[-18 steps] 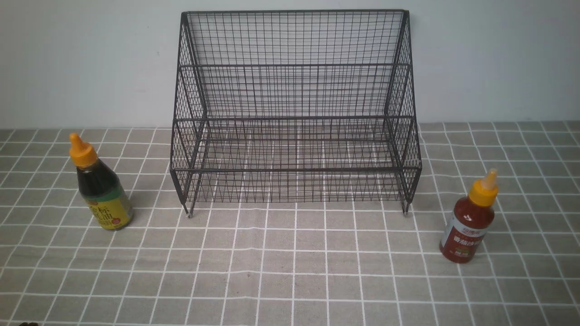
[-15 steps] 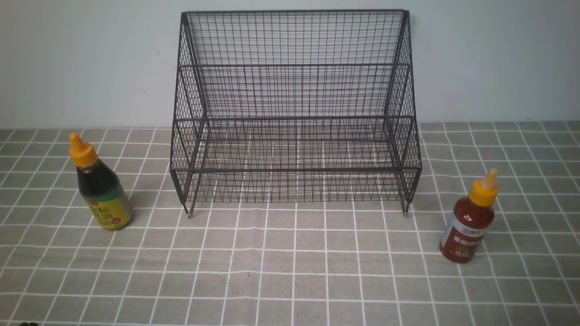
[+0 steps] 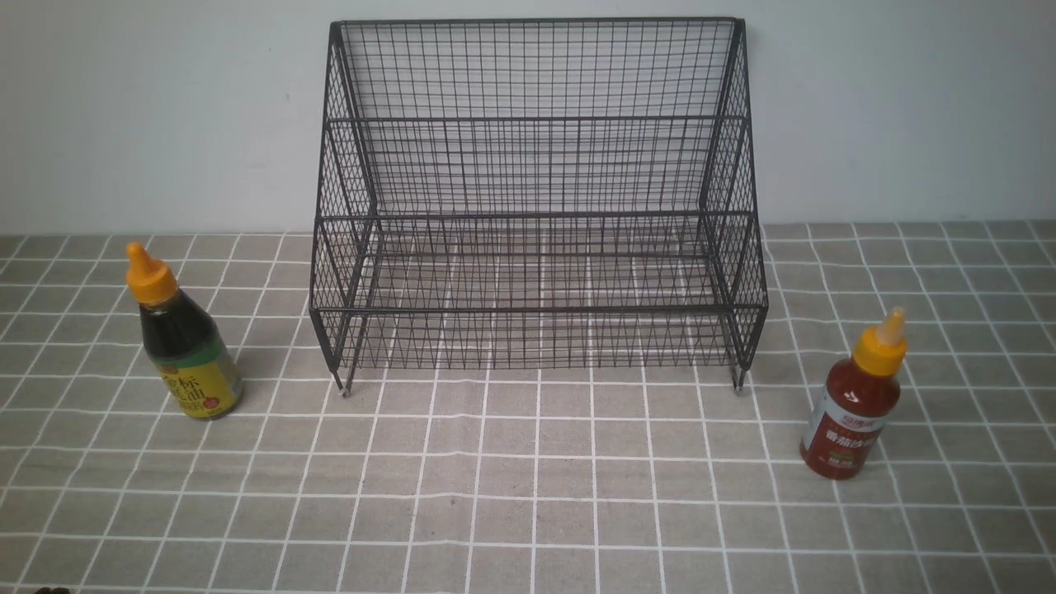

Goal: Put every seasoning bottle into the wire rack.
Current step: Use the left arm to grab the condiment bottle closest to it

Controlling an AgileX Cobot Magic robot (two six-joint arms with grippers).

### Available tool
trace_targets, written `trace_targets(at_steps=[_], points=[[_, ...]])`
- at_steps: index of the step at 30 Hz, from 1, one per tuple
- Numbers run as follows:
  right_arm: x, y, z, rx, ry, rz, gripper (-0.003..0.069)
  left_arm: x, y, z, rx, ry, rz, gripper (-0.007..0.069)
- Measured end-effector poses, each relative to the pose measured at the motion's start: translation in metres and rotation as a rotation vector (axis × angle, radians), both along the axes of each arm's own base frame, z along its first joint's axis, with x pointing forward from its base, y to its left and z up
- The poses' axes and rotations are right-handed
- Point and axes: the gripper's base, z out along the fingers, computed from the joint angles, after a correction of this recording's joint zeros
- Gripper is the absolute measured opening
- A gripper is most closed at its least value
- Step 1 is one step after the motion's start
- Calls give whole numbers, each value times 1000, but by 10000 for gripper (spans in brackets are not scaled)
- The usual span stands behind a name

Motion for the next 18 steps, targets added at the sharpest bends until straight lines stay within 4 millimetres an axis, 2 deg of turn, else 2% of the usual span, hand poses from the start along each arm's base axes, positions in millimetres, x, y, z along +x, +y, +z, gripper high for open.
trace_targets(at_steps=[7, 14, 18], points=[[0, 0, 0, 0, 0, 0, -13, 1, 1, 1, 33, -17, 5, -7], [0, 0, 0, 0, 0, 0, -13, 4, -2, 31, -292, -338, 21, -7], [0, 0, 0, 1, 0, 0, -13, 3, 0, 45, -346, -493, 18, -7]])
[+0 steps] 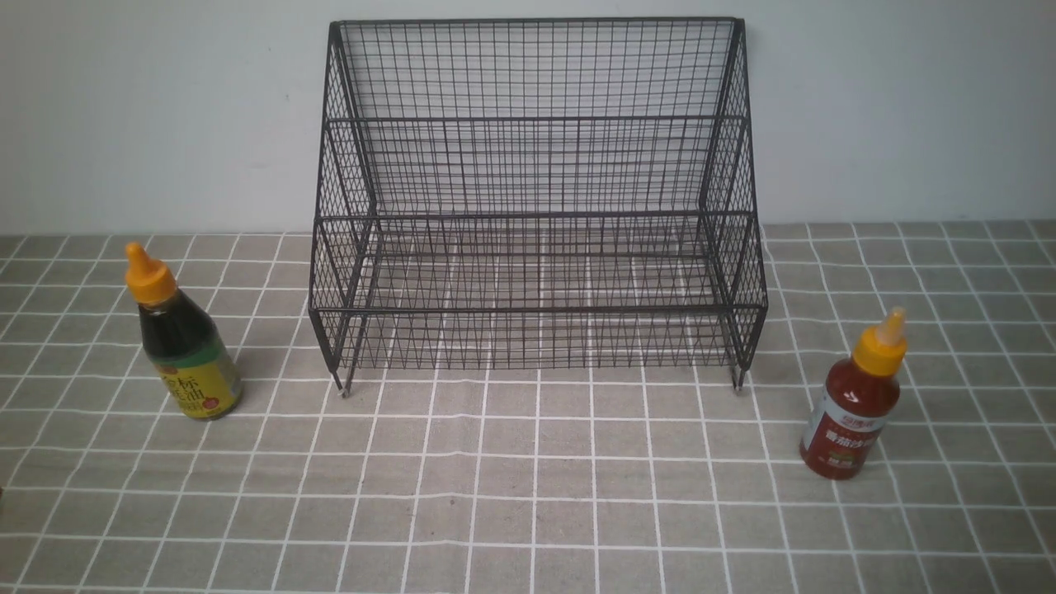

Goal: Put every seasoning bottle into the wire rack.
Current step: Use the left arm to grab the condiment bottle closest to it

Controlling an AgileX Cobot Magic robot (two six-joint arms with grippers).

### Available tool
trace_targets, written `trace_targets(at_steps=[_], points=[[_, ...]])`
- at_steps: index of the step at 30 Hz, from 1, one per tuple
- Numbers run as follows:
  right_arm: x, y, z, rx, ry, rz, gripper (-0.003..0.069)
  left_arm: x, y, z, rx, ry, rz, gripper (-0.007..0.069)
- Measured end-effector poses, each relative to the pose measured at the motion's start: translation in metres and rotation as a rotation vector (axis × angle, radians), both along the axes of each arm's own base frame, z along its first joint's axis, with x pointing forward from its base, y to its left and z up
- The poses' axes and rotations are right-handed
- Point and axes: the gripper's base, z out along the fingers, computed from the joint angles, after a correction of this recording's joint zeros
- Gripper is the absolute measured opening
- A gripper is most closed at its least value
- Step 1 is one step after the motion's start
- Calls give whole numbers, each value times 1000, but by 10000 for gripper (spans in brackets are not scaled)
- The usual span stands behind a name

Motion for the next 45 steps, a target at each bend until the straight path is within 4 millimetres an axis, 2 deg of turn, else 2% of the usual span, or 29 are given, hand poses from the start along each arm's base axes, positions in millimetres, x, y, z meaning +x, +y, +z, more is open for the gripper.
trace_targets(at_steps=[6, 7, 9, 12, 14, 15, 16, 17, 18, 19, 20, 21, 22, 23, 24, 25, 27, 28, 29, 32, 33, 34, 35, 36, 39, 41, 42, 45], points=[[0, 0, 0, 15, 1, -3, -13, -7, 3, 21, -45, -240, 20, -7], [0, 0, 0, 19, 1, -4, -13, -12, 4, 30, -54, -357, 32, -7], [0, 0, 0, 21, 1, -4, -13, -15, 5, 38, -53, -406, 32, -7], [0, 0, 0, 16, 1, -5, -13, -22, 3, 72, -22, -449, 18, -7], [0, 0, 0, 15, 1, -5, -13, -24, 1, 111, 9, -373, 4, -7], [0, 0, 0, 15, 1, -5, -13, -22, 0, 120, 21, -326, 2, -7], [0, 0, 0, 15, 1, -5, -13, -18, 0, 141, 33, -198, -1, -7], [0, 0, 0, 15, 1, -5, -13, -18, 0, 141, 33, -198, -1, -7], [0, 0, 0, 14, 1, -5, -13, -14, 0, 161, 51, -22, -2, -7], [0, 0, 0, 14, 1, -5, -13, -2, -1, 171, 65, 163, -4, -7], [0, 0, 0, 14, 1, -5, -13, 0, -1, 173, 68, 194, -4, -7], [0, 0, 0, 14, 1, -5, -13, 9, -1, 182, 86, 434, -9, -7], [0, 0, 0, 14, 1, -5, -13, 20, -2, 181, 101, 606, -13, -7], [0, 0, 0, 14, 1, -5, -13, 28, -2, 189, 114, 689, -17, -7], [0, 0, 0, 14, 1, -5, -13, 38, -3, 187, 146, 850, -26, -7], [0, 0, 0, 14, 2, -5, -13, 48, -3, 186, 176, 935, -34, -7], [0, 0, 0, 19, 1, -5, -13, 84, -6, 178, 264, 1100, -73, -7], [0, 0, 0, 25, 2, -6, -13, 87, -6, 178, 271, 1106, -77, -7], [0, 1, 2, 71, -17, -7, -13, 109, -7, 168, 316, 1181, -104, -7], [1, 2, 7, 242, -75, -12, -13, 146, -10, 146, 357, 1313, -143, -7], [2, 2, 13, 364, -122, -19, -13, 165, -11, 138, 364, 1365, -152, -6], [2, 2, 14, 394, -134, -21, -13, 166, -11, 139, 364, 1359, -150, -6], [2, 2, 15, 437, -142, -23, -13, 177, -11, 136, 371, 1379, -155, -3], [2, 1, 19, 541, -180, -32, -13, 194, -12, 141, 365, 1372, -154, 1], [2, 0, 22, 668, -198, -42, -13, 224, -8, 153, 312, 1340, -151, 8], [2, 0, 22, 687, -199, -43, -13, 233, -5, 158, 289, 1321, -147, 8], [2, 0, 22, 704, -197, -44, -13, 246, 2, 168, 255, 1288, -134, 8], [2, 0, 22, 715, -202, -46, -13, 263, 9, 171, 248, 1271, -123, 8]])
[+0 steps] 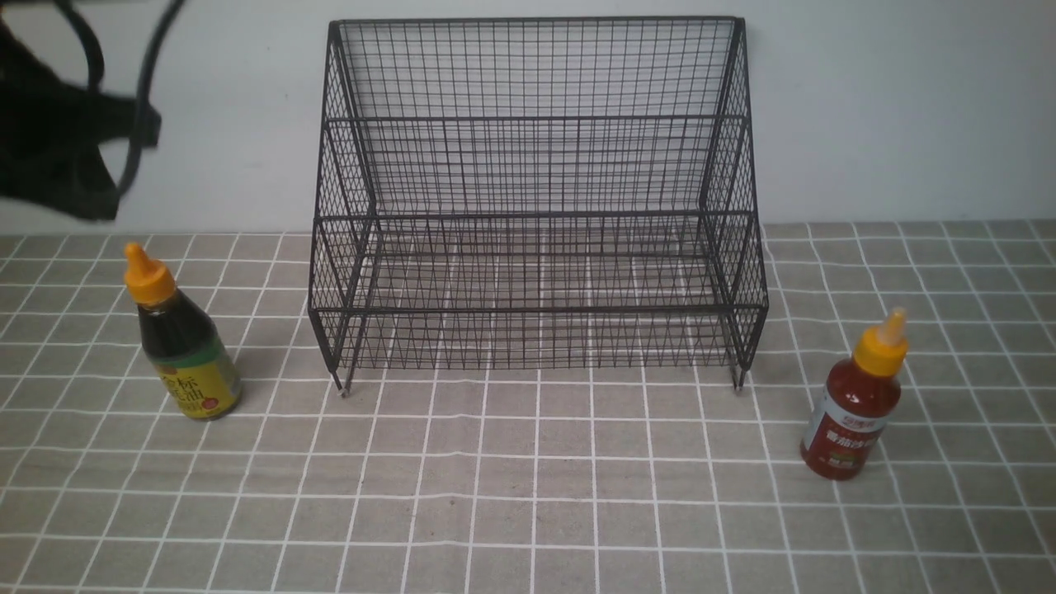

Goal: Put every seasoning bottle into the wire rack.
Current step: Use the left arm to grab the condiment bottle closest to it

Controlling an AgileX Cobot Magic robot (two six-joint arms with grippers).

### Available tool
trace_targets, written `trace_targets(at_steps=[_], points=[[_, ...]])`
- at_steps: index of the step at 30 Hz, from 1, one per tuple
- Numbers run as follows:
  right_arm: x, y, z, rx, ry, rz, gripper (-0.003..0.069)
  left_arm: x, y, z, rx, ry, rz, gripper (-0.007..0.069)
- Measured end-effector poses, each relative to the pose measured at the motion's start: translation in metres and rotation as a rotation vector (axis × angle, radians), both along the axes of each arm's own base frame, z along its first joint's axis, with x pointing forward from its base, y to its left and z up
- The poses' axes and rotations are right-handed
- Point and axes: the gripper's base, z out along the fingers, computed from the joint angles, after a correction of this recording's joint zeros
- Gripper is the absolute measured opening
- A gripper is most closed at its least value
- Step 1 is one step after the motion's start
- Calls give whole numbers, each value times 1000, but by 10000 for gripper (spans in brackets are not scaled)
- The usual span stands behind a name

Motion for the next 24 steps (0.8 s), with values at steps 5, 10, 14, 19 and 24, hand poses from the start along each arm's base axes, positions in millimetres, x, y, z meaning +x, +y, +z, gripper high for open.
trace_targets(at_steps=[5, 10, 14, 19, 24], points=[[0, 1, -1, 47, 12, 10, -13, 18, 3, -13, 21, 27, -26, 42], [-11, 15, 31, -18, 91, 183, -13, 39, 7, -31, 80, 21, -67, 197], [-16, 25, 76, -200, 194, 306, -13, 52, 12, -46, 133, 33, -70, 386], [-7, 28, 106, -404, 399, 398, -13, 69, 16, -74, 171, 89, -75, 554], [4, 28, 114, -452, 467, 420, -13, 85, 17, -107, 167, 160, -82, 584]])
